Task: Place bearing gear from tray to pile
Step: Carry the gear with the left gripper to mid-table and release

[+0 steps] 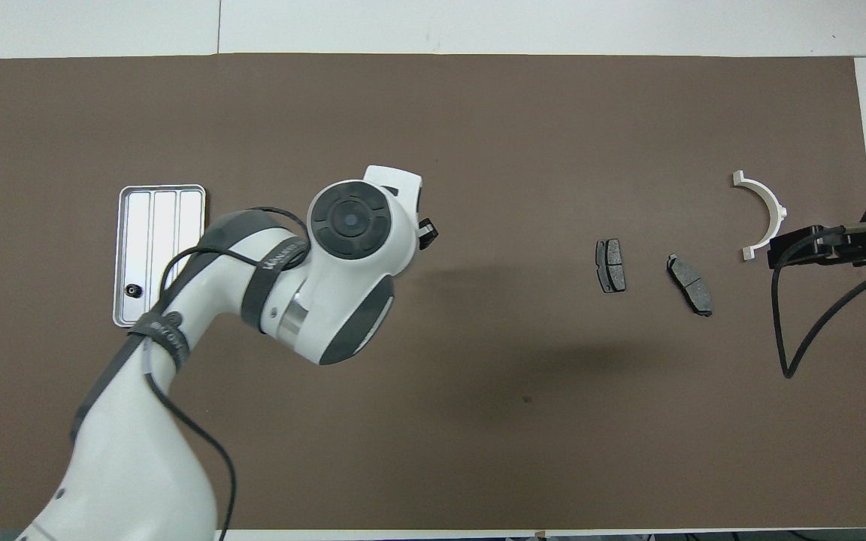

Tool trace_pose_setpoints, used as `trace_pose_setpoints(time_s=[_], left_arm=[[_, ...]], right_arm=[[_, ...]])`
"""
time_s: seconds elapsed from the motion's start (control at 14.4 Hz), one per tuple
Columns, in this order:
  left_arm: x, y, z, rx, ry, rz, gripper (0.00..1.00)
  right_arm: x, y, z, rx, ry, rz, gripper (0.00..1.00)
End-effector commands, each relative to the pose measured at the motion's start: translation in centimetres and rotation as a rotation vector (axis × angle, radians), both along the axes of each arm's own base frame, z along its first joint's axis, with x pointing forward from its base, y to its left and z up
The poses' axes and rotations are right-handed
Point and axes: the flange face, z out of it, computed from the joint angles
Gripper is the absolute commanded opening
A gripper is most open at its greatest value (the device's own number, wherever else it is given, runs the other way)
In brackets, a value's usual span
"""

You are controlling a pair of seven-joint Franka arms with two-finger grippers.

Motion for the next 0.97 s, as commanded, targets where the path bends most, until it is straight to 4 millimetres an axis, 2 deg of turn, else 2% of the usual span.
trace_pose_setpoints(time_s=[0.0,0.21,0.76,0.9], left_arm=[[2.5,-1.6,-1.8,0.005,-0.015,0.036,0.16],[0.9,-3.4,-5.8,0.065,0.011,0.023,0.16],[0.4,-2.7,-7.4,0.094,0.025,0.025,0.16],[0.5,-2.6,-7.3,0.096,0.021,0.034,0.2]], right_arm=[[-0.4,-0.3,0.0,0.015,-0.021,0.017,1.0],[-0.4,-0.4,-0.2,0.015,-0.02,0.014,1.0],[-0.6,-0.4,-1.2,0.016,-0.014,0.011,1.0],[-0.6,-0.4,-1.1,0.016,-0.015,0.012,1.0]])
